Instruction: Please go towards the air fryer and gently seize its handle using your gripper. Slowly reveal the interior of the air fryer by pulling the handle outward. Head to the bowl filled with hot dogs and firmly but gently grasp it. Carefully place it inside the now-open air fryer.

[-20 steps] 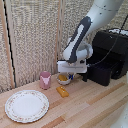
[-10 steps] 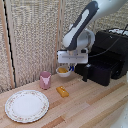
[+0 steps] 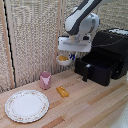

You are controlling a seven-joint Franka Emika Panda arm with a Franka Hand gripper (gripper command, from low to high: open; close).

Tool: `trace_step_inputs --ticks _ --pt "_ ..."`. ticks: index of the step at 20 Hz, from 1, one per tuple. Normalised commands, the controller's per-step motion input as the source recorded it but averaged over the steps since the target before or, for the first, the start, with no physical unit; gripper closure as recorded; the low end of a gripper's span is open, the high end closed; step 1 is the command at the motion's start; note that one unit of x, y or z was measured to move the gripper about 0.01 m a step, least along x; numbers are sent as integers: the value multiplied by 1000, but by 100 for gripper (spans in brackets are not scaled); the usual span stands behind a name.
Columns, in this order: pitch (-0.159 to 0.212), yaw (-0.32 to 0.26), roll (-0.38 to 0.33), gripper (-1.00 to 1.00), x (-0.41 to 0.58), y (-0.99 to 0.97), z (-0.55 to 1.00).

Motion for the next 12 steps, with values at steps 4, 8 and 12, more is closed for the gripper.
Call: trace_step_inputs --ticks 4,8,12 --pt "-15 -263 -61 100 304 -149 546" --pt "0 -194 -1 100 302 -511 602" --pt "0 -139 0 100 209 -729 542"
